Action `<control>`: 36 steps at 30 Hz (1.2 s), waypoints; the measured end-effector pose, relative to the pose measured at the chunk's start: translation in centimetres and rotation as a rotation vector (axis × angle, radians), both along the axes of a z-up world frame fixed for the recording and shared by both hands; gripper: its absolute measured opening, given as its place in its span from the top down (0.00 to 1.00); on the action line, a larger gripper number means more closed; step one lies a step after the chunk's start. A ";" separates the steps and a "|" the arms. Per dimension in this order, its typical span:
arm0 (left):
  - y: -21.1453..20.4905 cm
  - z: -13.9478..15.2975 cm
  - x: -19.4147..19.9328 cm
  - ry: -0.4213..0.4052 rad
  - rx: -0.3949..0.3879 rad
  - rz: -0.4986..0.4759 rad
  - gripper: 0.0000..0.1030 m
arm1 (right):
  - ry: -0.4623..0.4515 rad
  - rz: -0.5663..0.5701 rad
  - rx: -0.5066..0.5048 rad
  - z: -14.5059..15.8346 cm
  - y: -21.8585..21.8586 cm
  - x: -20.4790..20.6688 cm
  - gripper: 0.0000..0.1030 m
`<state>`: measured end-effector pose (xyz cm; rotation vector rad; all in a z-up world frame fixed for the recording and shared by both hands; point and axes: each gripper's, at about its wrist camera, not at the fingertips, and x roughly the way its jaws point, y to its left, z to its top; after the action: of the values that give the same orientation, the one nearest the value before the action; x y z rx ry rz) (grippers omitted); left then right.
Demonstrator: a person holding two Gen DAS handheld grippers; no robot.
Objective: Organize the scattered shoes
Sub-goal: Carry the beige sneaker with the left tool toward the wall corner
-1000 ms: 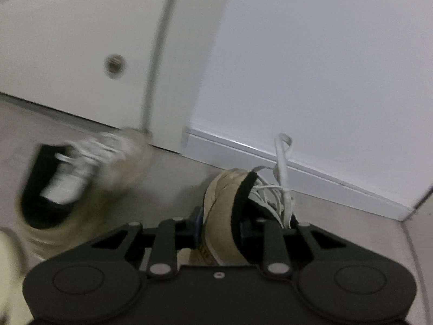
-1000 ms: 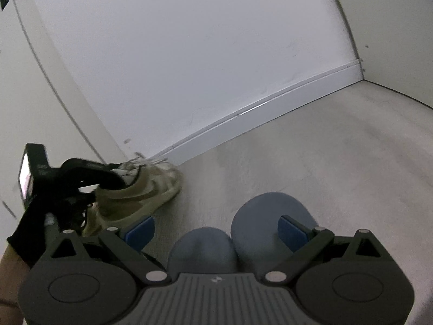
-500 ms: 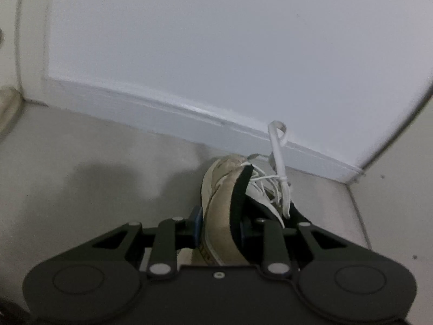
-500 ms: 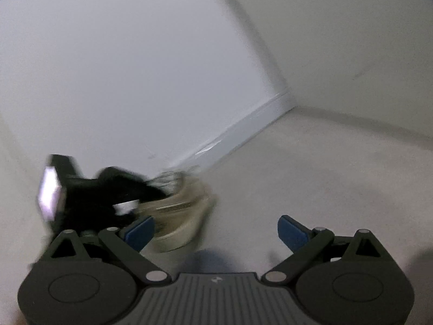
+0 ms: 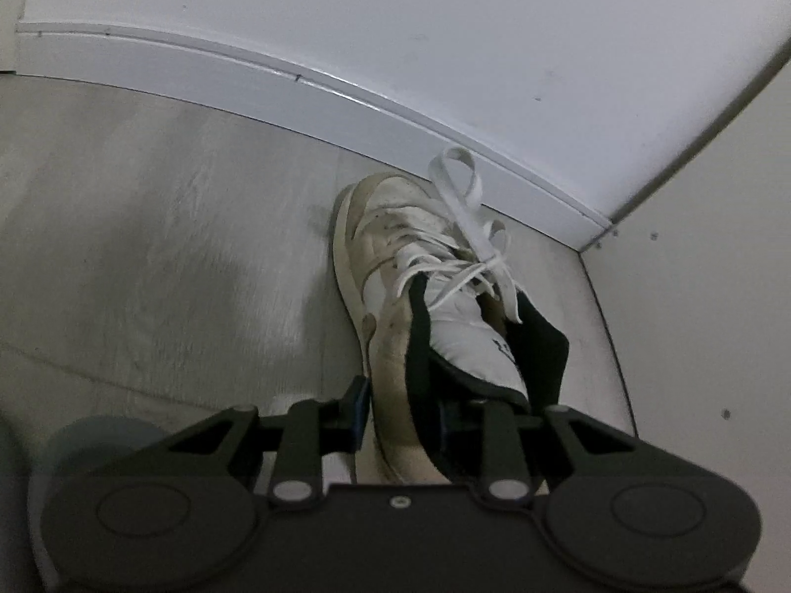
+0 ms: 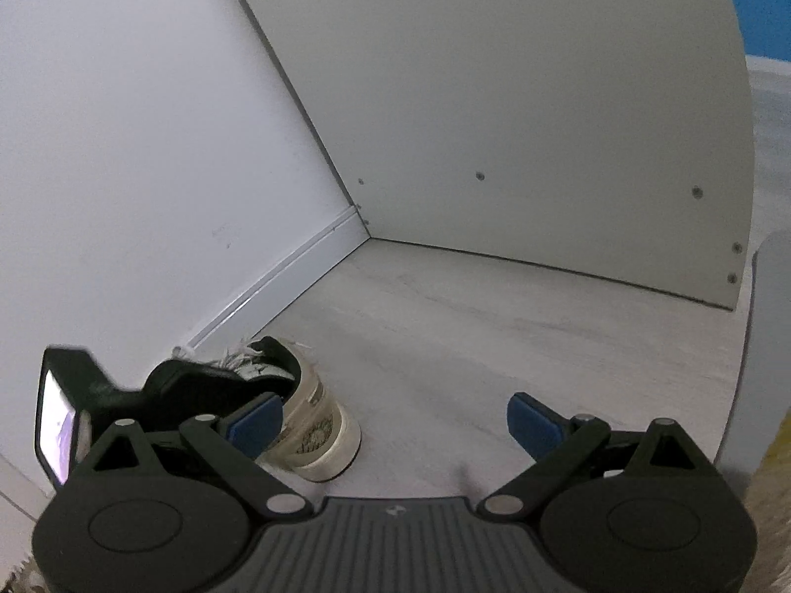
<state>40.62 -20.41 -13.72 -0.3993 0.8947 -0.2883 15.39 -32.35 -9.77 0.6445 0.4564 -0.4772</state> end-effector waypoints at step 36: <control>33.2 4.8 -1.2 -0.080 0.652 0.249 0.61 | 0.008 0.249 -0.018 -0.8 4.1 1.8 0.05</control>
<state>39.40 12.76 -8.92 0.1075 0.8004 0.2184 17.23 -28.26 -10.60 0.5595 0.5315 -0.2475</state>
